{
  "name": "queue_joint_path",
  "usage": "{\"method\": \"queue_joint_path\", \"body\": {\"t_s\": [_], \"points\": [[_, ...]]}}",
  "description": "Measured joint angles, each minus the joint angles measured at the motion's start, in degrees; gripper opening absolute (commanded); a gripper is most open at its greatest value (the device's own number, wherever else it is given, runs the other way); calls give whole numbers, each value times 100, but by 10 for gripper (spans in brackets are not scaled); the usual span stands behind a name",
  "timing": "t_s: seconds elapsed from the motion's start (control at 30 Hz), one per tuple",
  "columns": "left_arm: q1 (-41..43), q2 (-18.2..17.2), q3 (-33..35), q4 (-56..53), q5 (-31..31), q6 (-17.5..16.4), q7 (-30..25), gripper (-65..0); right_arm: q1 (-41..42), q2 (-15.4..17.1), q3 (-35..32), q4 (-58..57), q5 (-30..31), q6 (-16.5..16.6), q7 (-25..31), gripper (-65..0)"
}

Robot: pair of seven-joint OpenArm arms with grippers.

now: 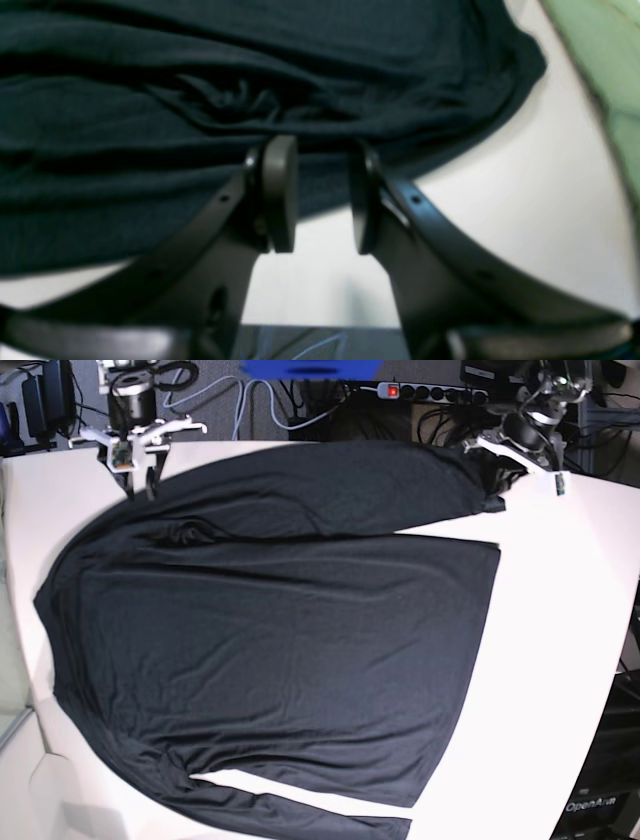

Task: Fold the T-shirt properly
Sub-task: 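Move the right gripper to the shirt's collar-side shoulder and grasp it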

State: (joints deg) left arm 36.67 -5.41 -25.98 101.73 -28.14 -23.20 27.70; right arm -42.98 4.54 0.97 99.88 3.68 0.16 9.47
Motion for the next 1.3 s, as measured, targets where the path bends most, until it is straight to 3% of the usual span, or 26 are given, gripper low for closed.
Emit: {"method": "queue_joint_path", "body": {"t_s": [0.17,0.23,0.47,0.67,0.87,1.1,1.3], "points": [[0,-2,2,17,2,4,2,-630,140,7,343,0,1051,15,-378,-251],[0,0,2,107,2,2,20,-630,164,9,428,7,1346,17,-398,-228],[-31,0,2,227,0,-17,214,-630,168,131,424,7,2103,461,-444,-221],[-127,-15,2,225,2,-17,219,-630,170,225,431,-13,2708,472,-446,-219],[-127,-17,-2,225,4,-13,219,-630,542,369,579,-127,3416,472,-1139,-219],[-129,-15,-2,225,4,-13,236,-630,754,365,1093,-494,3746,472,-1698,-219],[-144,-13,-2,225,4,-13,234,-630,831,367,1239,-518,3788,481,-1705,-219]]}}
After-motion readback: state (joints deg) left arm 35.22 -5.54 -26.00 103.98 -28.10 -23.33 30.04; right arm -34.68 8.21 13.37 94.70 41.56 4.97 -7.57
